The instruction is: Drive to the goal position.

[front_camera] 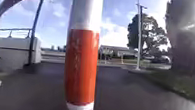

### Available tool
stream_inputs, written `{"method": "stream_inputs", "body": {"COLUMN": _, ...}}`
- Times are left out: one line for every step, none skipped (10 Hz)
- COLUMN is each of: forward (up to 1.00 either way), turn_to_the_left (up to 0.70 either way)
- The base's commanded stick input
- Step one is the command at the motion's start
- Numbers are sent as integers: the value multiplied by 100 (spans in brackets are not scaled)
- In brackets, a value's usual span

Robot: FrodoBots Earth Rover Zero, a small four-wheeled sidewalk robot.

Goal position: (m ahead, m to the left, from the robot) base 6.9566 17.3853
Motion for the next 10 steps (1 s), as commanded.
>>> {"method": "stream_inputs", "body": {"forward": 100, "turn_to_the_left": 0}}
{"method": "stream_inputs", "body": {"forward": 100, "turn_to_the_left": 0}}
{"method": "stream_inputs", "body": {"forward": 100, "turn_to_the_left": 0}}
{"method": "stream_inputs", "body": {"forward": 100, "turn_to_the_left": 0}}
{"method": "stream_inputs", "body": {"forward": 100, "turn_to_the_left": 0}}
{"method": "stream_inputs", "body": {"forward": 100, "turn_to_the_left": 0}}
{"method": "stream_inputs", "body": {"forward": 100, "turn_to_the_left": 0}}
{"method": "stream_inputs", "body": {"forward": 95, "turn_to_the_left": 0}}
{"method": "stream_inputs", "body": {"forward": 79, "turn_to_the_left": 0}}
{"method": "stream_inputs", "body": {"forward": 63, "turn_to_the_left": 0}}
